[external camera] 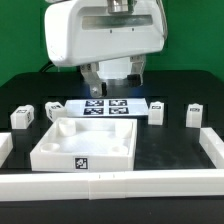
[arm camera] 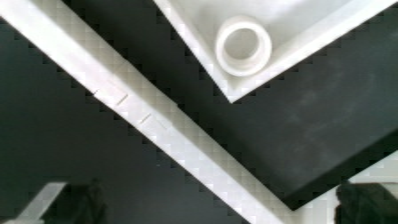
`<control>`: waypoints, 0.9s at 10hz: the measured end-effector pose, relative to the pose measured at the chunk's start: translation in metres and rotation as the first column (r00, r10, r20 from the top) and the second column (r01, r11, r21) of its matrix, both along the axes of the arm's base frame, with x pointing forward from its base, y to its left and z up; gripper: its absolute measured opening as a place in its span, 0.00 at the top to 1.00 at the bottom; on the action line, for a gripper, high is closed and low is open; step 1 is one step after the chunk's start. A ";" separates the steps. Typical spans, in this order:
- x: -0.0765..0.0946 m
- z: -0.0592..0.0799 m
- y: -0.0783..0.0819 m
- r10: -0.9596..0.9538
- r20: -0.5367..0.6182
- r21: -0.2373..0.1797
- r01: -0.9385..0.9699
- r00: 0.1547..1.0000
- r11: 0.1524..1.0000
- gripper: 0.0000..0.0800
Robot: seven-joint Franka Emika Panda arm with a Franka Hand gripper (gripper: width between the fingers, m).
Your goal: Assemble one leg
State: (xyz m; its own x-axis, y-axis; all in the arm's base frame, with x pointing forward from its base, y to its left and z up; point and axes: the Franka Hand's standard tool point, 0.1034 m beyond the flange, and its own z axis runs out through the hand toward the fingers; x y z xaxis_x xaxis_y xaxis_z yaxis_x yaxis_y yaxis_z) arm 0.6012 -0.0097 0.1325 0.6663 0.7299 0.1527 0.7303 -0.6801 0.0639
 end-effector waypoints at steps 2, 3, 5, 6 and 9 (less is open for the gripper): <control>0.000 0.000 0.000 0.000 0.000 0.000 0.000 1.000 1.000 0.19; 0.000 0.000 0.000 0.000 0.000 0.000 0.000 1.000 1.000 0.19; 0.000 -0.001 0.000 0.000 -0.001 0.000 0.000 1.000 1.000 0.19; 0.000 -0.001 0.000 0.000 -0.002 0.000 0.000 1.000 1.000 0.19; 0.000 -0.001 0.000 0.000 -0.002 0.000 0.000 1.000 1.000 0.19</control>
Offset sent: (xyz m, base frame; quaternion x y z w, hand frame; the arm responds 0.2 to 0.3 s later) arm 0.0000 0.0000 0.0000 0.0000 0.0000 0.0000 1.0000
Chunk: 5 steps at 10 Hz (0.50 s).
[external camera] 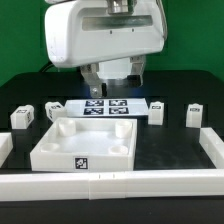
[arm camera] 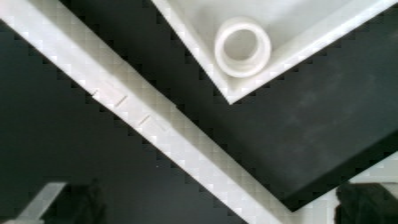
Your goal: Assemble one leg
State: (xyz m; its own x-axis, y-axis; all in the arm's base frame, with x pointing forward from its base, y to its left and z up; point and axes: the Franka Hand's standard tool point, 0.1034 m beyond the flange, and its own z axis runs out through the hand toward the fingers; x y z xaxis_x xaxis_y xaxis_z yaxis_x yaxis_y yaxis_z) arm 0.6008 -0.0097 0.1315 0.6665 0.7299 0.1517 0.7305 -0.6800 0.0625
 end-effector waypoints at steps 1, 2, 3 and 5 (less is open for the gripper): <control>0.000 0.000 0.000 0.000 0.000 0.000 0.000 1.000 1.000 0.19; 0.000 0.000 0.000 -0.001 0.000 0.000 0.001 1.000 1.000 0.19; -0.003 -0.003 -0.007 0.048 0.005 -0.011 -0.047 0.999 0.999 0.19; -0.025 -0.015 -0.027 0.169 0.004 -0.039 -0.169 0.986 0.985 0.19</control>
Offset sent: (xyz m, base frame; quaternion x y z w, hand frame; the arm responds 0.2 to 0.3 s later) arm -0.0337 -0.0151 -0.0118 0.0169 0.0545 -0.0948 0.9939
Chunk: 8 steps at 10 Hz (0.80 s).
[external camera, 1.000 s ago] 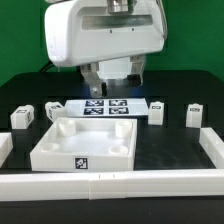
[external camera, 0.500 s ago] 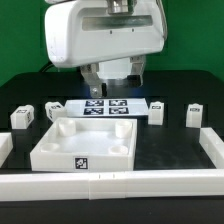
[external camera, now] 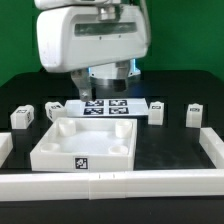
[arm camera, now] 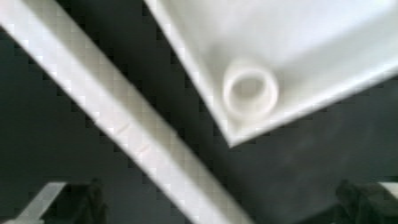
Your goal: Assemble one leg
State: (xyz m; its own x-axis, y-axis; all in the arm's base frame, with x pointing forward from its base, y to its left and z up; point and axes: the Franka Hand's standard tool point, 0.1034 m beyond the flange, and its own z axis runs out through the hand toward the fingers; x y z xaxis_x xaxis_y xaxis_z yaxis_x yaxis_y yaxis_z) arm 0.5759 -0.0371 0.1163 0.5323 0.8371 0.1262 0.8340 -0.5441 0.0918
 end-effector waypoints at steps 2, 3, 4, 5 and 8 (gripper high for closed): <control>-0.028 -0.017 -0.010 0.122 -0.011 -0.030 -0.122 0.992 0.992 0.19; -0.037 -0.024 -0.007 0.163 -0.012 -0.047 -0.163 0.987 0.985 0.19; -0.043 -0.030 -0.006 0.180 -0.012 -0.055 -0.180 0.984 0.982 0.19; -0.042 -0.029 -0.007 0.177 -0.010 -0.055 -0.177 0.984 0.983 0.19; -0.042 -0.030 -0.008 0.192 -0.015 -0.057 -0.192 0.981 0.980 0.19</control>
Offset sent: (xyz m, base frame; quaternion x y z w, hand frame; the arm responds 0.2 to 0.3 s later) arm -0.0397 0.0115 -0.0310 -0.0425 -0.0052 -0.1296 0.9906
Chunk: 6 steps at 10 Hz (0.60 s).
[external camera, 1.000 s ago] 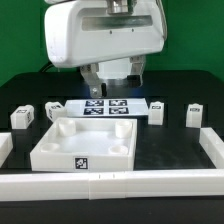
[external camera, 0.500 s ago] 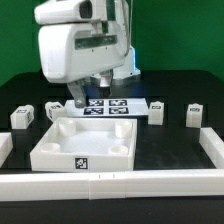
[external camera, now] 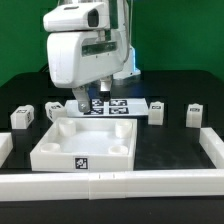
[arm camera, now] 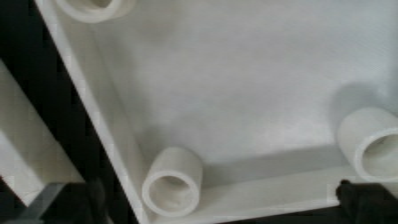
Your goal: Assemble one leg
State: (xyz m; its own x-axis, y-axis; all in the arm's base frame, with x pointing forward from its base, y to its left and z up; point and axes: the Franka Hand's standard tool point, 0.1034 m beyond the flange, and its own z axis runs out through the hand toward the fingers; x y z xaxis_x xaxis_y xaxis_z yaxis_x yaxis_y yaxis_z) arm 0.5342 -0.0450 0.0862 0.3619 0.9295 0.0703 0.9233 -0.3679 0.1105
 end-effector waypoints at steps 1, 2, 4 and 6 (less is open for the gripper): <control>0.001 -0.003 -0.006 0.119 -0.021 -0.019 -0.119 0.993 0.993 0.19; -0.009 -0.008 -0.013 0.209 -0.022 -0.030 -0.209 0.978 0.977 0.19; -0.035 -0.020 -0.006 0.336 -0.044 -0.059 -0.339 0.941 0.939 0.19; -0.048 -0.027 -0.006 0.349 -0.063 -0.057 -0.353 0.935 0.934 0.19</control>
Offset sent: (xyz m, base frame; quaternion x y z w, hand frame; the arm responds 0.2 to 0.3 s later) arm -0.0467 0.0143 -0.0177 -0.0113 -0.0559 -0.1910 0.9799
